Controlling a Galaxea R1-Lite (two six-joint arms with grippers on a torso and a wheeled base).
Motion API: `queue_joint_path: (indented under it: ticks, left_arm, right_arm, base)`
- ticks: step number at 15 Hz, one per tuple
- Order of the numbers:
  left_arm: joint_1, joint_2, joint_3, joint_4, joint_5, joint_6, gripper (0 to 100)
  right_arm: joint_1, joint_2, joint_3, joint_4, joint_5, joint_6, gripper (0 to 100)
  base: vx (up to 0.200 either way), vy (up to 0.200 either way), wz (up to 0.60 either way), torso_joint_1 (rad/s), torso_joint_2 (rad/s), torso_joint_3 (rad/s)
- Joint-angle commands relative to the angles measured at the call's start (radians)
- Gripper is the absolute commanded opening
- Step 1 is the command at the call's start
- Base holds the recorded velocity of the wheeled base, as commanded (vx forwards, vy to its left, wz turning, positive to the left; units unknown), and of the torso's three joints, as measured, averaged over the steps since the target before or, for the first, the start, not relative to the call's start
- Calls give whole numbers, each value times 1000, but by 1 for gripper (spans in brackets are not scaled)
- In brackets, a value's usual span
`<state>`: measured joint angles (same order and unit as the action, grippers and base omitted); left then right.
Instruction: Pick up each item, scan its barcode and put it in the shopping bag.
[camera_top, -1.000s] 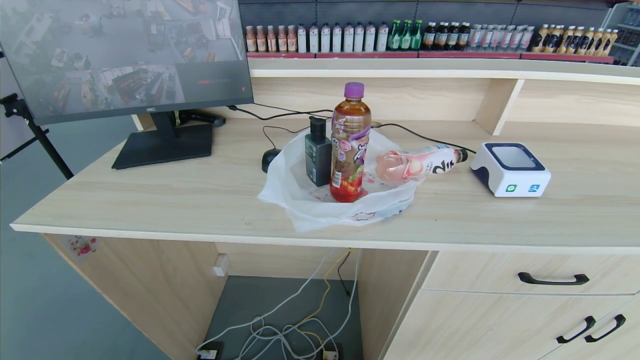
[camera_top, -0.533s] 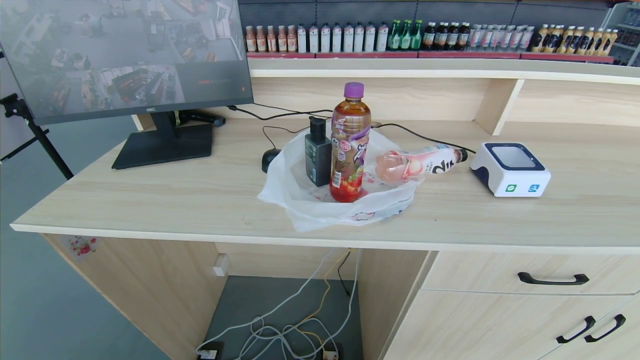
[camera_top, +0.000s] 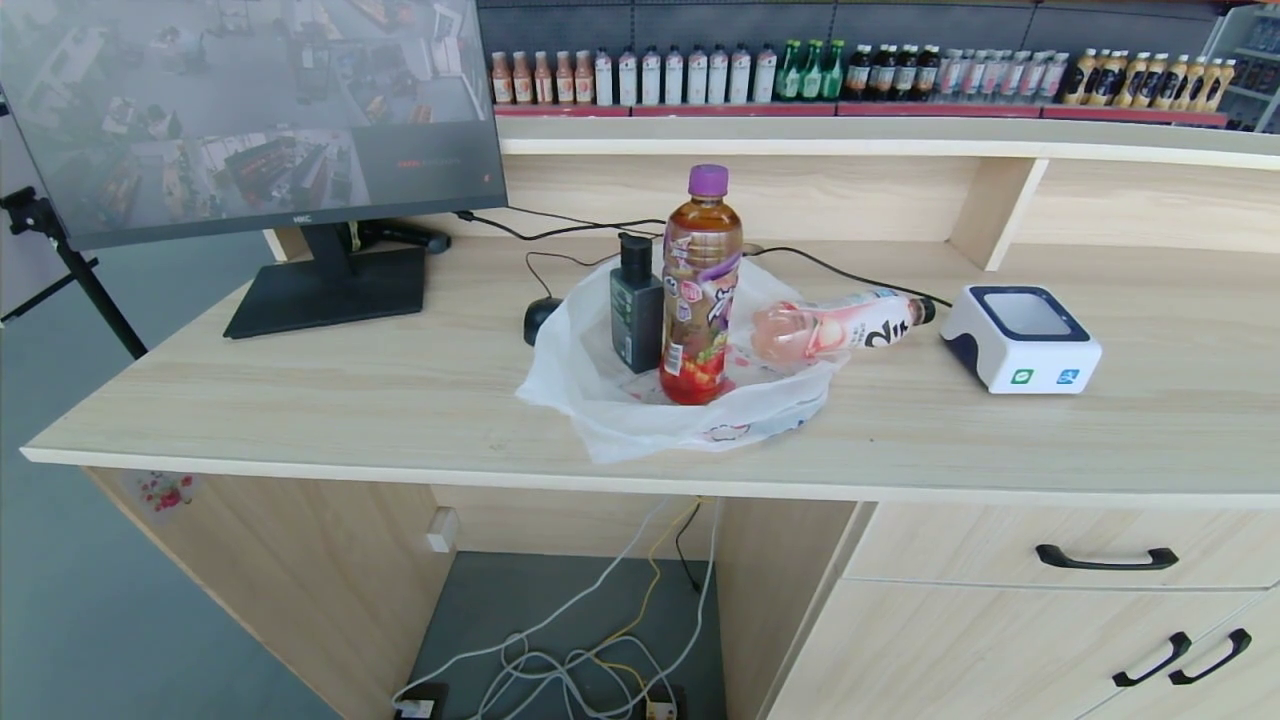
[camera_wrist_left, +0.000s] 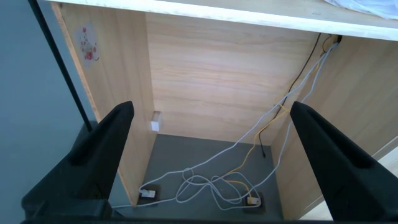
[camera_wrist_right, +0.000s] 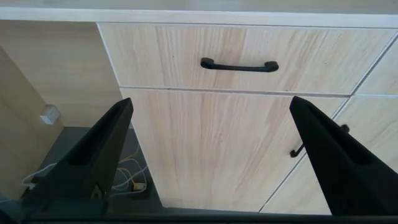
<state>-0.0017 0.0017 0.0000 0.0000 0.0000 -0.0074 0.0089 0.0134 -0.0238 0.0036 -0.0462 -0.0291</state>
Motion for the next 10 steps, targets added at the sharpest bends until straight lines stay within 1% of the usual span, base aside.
queue_joint_path:
  ticks: [1,2,4,8,10]
  left_arm:
    - [0,0,0,0,0,0,100]
    - [0,0,0,0,0,0,100]
    - [0,0,0,0,-2,1,100]
    - [0,0,0,0,0,1,100]
    - [0,0,0,0,0,0,100]
  right_arm:
    - [-1,-12,1,-1,0,0,100]
    - [-1,-12,1,-1,0,0,100]
    - [-1,-12,1,-1,0,0,100]
    - [-1,-12,1,-1,0,0,100]
    - [-1,-12,1,-2,0,0,100]
  base:
    - [0,0,0,0,0,0]
    - [0,0,0,0,0,0]
    - [-200,0,0,0,5,2]
    - [0,0,0,0,0,0]
    - [0,-200,0,12,12,5]
